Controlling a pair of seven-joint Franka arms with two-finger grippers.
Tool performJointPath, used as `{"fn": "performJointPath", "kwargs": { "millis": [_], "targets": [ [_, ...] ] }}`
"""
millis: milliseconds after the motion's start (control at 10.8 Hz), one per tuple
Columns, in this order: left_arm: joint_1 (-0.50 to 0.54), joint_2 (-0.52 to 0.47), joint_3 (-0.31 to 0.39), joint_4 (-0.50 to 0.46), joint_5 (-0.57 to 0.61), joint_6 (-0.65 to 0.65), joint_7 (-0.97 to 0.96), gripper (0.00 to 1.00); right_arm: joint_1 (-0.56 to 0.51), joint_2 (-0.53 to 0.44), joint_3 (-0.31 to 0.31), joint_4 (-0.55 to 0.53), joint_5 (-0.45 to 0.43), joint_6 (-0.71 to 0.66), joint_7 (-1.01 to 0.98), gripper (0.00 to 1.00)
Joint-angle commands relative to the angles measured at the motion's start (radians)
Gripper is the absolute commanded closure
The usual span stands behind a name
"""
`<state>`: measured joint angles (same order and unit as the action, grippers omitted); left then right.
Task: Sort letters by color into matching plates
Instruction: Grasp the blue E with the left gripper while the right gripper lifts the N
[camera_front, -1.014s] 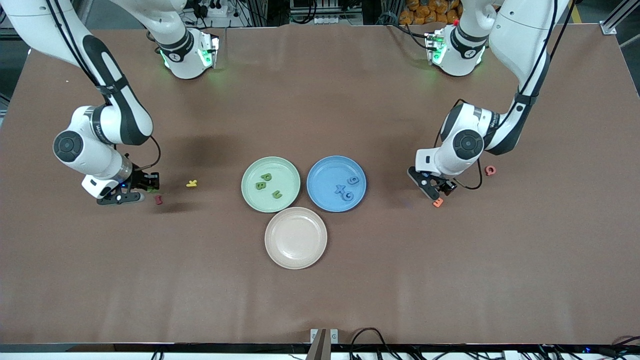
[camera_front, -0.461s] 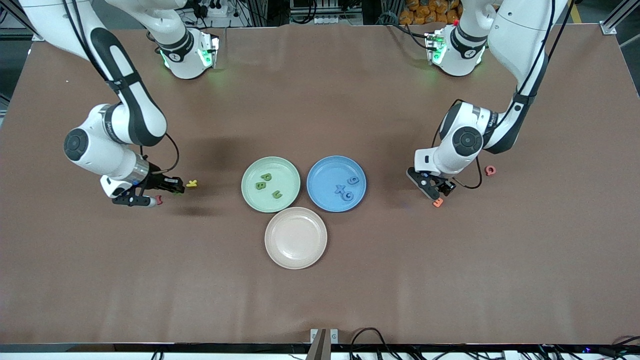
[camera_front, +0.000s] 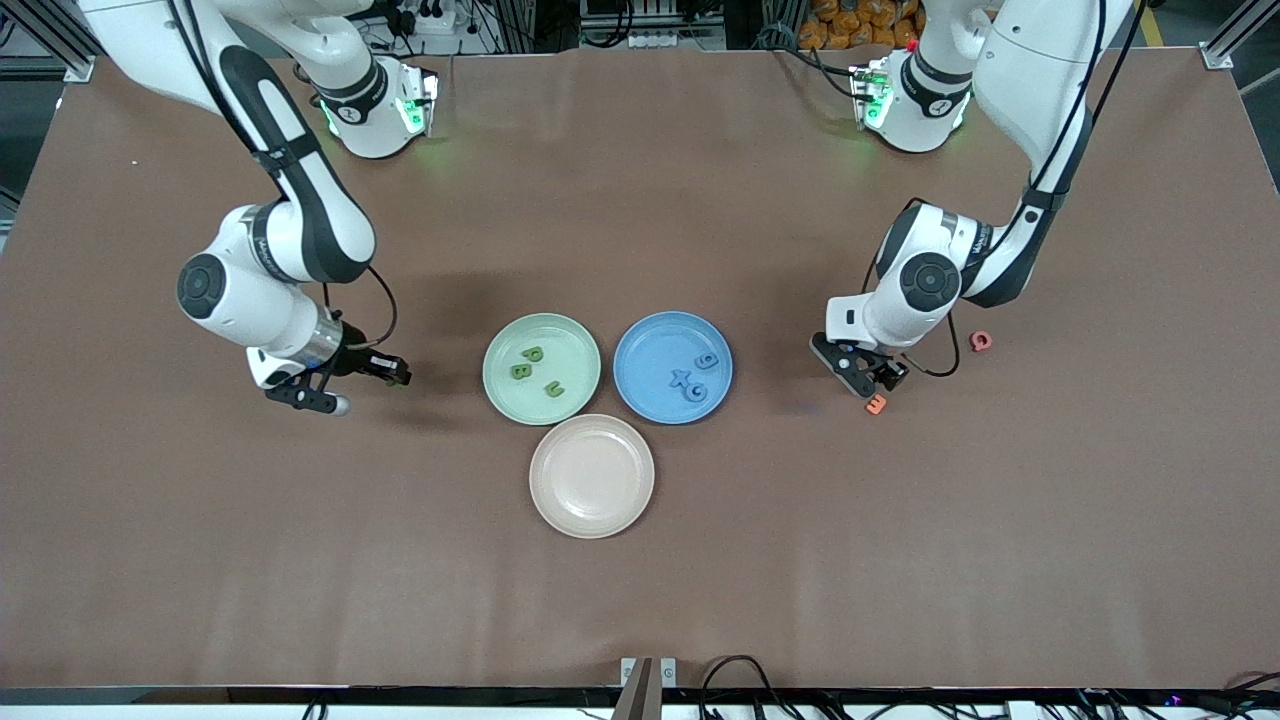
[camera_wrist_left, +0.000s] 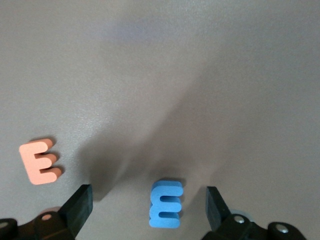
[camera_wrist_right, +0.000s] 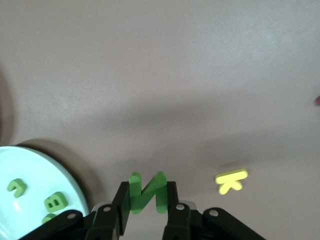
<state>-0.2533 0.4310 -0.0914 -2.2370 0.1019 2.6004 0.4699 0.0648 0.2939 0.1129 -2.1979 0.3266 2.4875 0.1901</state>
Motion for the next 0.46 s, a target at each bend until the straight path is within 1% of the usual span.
{"fn": "performJointPath", "kwargs": {
  "millis": [0, 184, 369],
  "targets": [
    [-0.012, 0.017, 0.012, -0.009, 0.035, 0.046, -0.019, 0.0, 0.065, -0.016, -0.004, 0.003, 0.026, -0.007, 0.156, 0.77],
    [0.0, 0.012, 0.009, -0.01, 0.119, 0.046, -0.008, 0.0, 0.122, -0.01, -0.004, 0.017, 0.026, -0.005, 0.273, 0.77],
    [0.0, 0.009, 0.009, -0.012, 0.122, 0.046, -0.007, 0.0, 0.157, -0.006, -0.004, 0.024, 0.035, -0.004, 0.322, 0.77]
  ]
}}
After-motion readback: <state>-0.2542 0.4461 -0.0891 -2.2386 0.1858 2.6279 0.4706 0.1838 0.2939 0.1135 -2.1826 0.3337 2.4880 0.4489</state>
